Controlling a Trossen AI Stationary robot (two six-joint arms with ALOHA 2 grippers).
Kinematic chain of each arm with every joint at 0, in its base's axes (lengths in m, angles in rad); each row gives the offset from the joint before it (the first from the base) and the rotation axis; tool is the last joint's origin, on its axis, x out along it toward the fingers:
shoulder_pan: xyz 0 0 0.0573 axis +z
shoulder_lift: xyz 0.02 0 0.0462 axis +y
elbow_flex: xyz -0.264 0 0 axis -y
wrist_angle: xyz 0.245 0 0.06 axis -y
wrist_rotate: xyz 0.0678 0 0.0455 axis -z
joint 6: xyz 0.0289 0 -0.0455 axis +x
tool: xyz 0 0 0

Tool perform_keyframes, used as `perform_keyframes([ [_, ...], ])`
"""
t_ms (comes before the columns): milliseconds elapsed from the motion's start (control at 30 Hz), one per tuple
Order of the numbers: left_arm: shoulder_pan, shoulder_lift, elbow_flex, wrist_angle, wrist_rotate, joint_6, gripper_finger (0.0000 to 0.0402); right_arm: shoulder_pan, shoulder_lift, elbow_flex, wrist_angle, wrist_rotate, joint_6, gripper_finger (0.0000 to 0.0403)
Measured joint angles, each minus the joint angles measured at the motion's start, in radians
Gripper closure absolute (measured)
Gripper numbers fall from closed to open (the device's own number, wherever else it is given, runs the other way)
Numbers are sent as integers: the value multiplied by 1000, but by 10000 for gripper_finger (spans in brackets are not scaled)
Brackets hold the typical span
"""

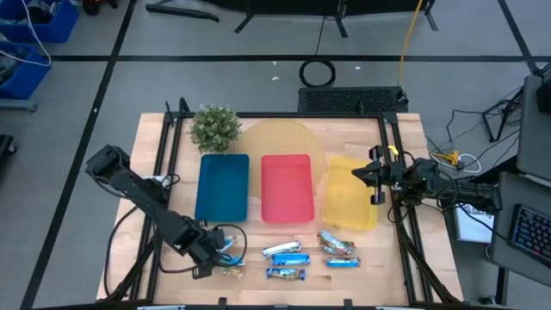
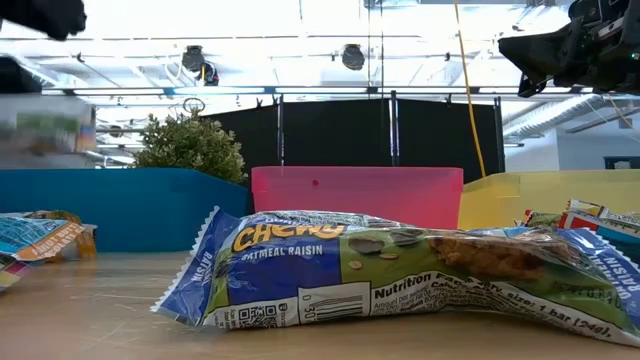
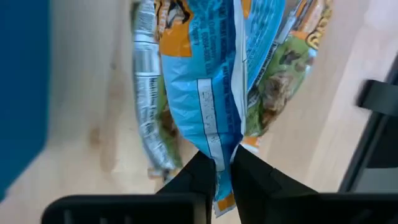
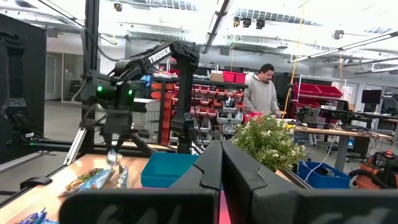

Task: Pick and place Granola Bars by type
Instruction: Put the yellow granola bar into the blue bin

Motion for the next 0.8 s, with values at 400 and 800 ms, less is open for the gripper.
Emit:
perform_keyframes([
  [400, 112, -75, 290, -697, -239, 159, 365, 0, 0, 0, 0, 0, -1, 403],
  [800, 448, -58, 105, -519, -359, 659, 375, 0, 0, 0, 2, 0, -4, 403],
])
